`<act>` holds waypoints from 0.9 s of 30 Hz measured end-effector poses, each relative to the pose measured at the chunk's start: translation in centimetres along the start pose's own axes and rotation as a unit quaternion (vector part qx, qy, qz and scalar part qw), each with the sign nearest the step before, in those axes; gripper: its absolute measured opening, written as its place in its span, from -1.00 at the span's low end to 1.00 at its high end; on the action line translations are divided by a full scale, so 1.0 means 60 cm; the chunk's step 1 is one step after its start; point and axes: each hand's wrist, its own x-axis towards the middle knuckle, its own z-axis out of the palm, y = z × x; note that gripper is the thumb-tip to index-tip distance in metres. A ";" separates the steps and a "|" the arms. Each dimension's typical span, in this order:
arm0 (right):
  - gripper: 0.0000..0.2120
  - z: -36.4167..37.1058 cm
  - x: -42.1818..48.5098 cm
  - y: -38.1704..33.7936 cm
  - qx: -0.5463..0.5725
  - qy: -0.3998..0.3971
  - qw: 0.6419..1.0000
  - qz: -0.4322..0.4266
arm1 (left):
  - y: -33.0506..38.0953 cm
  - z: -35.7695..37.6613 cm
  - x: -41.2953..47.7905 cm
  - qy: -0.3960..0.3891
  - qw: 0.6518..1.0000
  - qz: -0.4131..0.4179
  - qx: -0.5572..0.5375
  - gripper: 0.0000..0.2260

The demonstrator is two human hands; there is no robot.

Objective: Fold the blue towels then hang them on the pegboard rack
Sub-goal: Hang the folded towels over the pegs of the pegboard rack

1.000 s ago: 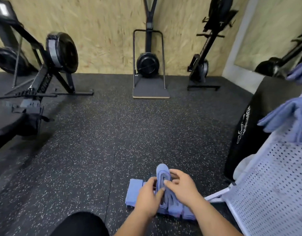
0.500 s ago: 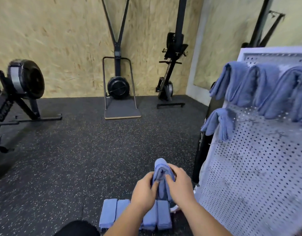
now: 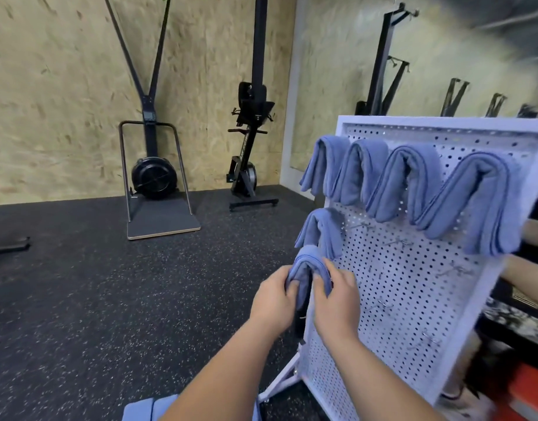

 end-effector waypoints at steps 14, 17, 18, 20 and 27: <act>-0.57 -0.015 0.115 -0.029 0.049 0.159 0.985 0.037 | 0.108 0.060 0.127 -0.015 0.999 0.040 -0.019 -0.88; -0.56 -0.003 0.127 -0.025 0.048 0.173 0.983 0.050 | 0.108 0.070 0.153 -0.026 0.999 0.041 -0.020 -0.88; -0.56 0.001 0.131 -0.023 0.045 0.177 0.982 0.054 | 0.107 0.074 0.161 -0.030 0.999 0.040 -0.019 -0.86; -0.56 0.008 0.137 -0.019 0.043 0.183 0.980 0.063 | 0.102 0.082 0.176 -0.043 0.998 0.034 -0.016 -0.82; -0.57 0.018 0.175 0.015 0.027 0.205 0.975 0.076 | 0.084 0.113 0.229 -0.084 0.996 0.026 0.011 -0.84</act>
